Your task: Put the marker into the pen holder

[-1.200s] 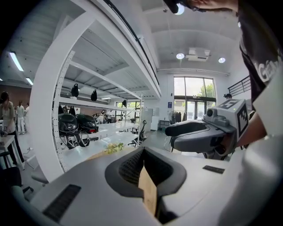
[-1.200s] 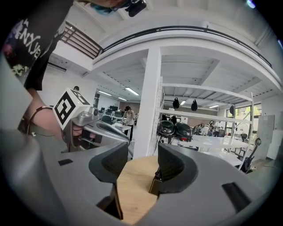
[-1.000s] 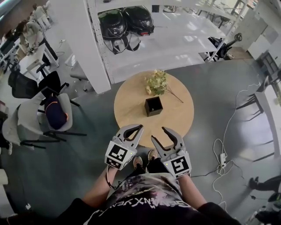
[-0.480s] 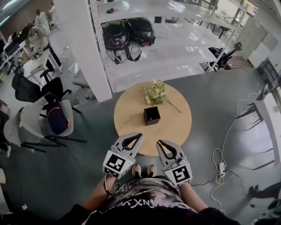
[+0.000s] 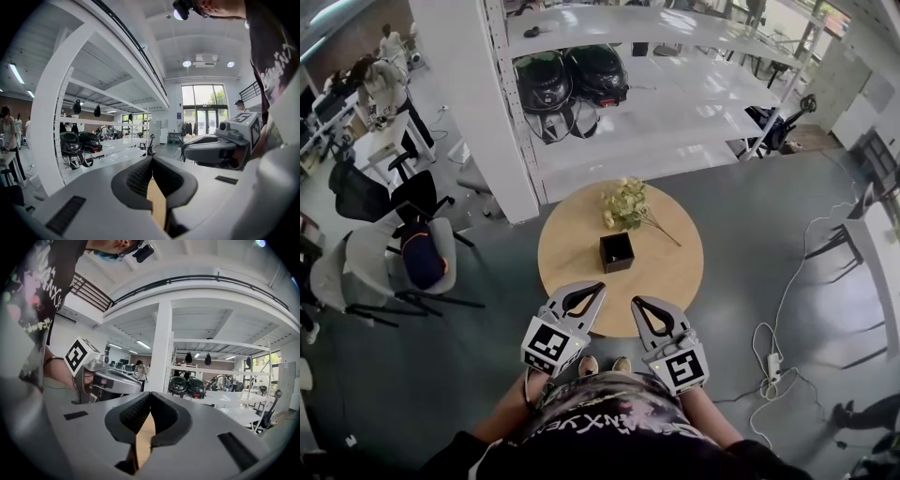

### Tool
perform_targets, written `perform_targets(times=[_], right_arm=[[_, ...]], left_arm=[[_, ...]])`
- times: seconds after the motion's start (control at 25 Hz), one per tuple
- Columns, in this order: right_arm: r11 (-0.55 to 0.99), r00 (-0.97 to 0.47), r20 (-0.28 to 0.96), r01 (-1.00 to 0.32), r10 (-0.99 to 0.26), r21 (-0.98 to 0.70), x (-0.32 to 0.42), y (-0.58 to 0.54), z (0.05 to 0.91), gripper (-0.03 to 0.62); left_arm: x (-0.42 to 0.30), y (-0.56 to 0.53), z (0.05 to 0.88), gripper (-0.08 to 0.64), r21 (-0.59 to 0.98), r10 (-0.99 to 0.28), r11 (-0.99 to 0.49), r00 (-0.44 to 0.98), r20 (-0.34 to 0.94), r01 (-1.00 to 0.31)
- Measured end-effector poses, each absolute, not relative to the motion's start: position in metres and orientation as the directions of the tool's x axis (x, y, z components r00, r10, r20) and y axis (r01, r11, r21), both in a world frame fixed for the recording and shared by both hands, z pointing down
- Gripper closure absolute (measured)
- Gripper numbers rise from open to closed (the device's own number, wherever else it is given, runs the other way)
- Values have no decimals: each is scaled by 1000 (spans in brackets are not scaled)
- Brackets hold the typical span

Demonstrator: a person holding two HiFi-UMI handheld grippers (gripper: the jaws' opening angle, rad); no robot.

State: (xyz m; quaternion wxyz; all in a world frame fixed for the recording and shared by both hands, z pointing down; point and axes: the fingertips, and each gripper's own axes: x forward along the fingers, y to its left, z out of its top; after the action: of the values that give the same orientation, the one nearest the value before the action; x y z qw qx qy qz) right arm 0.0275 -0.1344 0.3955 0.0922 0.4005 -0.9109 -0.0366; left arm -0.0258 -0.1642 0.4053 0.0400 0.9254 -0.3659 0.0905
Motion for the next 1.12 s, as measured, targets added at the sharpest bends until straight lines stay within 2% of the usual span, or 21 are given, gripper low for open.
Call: perform_targets(times=[1.12], right_arm=[[691, -677, 140, -710, -723, 137, 30, -155, 401, 594]], left_arm=[[-21, -183, 405, 540, 0, -681, -720, 706, 193, -694]])
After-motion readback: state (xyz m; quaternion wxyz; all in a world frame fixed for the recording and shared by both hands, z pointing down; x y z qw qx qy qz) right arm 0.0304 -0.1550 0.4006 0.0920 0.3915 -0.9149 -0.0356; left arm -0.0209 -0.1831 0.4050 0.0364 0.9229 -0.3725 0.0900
